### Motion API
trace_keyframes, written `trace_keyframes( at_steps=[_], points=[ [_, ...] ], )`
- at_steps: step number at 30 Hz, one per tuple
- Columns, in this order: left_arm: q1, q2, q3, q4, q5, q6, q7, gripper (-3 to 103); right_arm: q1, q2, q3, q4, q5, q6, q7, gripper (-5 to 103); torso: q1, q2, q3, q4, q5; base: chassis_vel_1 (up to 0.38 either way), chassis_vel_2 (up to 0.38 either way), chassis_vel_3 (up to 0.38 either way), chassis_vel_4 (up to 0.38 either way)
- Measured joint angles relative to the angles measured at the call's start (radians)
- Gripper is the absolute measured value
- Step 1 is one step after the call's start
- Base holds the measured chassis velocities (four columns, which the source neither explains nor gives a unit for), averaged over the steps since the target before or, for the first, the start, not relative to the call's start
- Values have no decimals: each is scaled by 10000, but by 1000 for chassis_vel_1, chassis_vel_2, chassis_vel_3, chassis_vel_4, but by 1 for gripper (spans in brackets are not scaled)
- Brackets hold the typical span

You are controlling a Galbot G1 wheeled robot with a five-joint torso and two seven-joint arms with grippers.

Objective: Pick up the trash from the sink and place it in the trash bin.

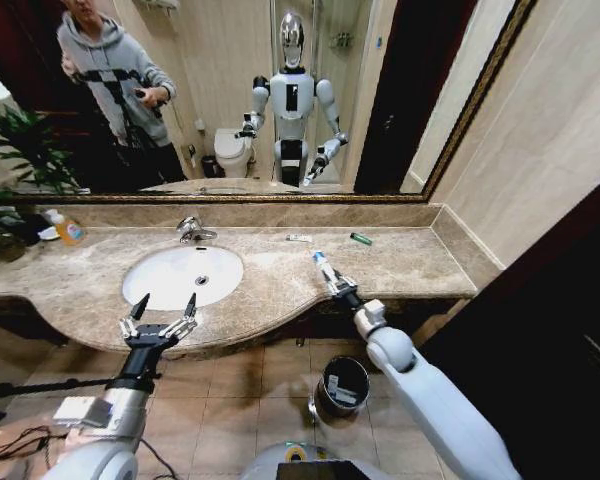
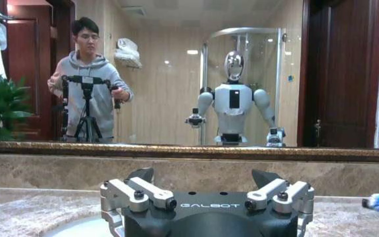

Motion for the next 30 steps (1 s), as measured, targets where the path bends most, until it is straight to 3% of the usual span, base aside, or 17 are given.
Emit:
trace_keyframes(
  at_steps=[11,17,23,30],
  points=[
    [0,0,-1,0,0,0,-5,100,-2330,761,2155,912,-58,387,42,25,0,0,0,-1,0,0,0,0,0],
    [0,0,-1,0,0,0,-5,100,-3455,1587,3216,947,-245,934,-162,25,0,0,1,-1,-3,0,0,0,0],
    [0,0,-1,0,0,0,-5,100,-4266,2410,3657,906,-327,1382,-337,25,0,0,1,-1,-1,0,0,0,0],
    [0,0,-1,0,0,0,-4,100,-5712,3164,3724,491,-732,2672,-839,25,0,1,0,-2,-5,0,0,0,0]
  ],
)
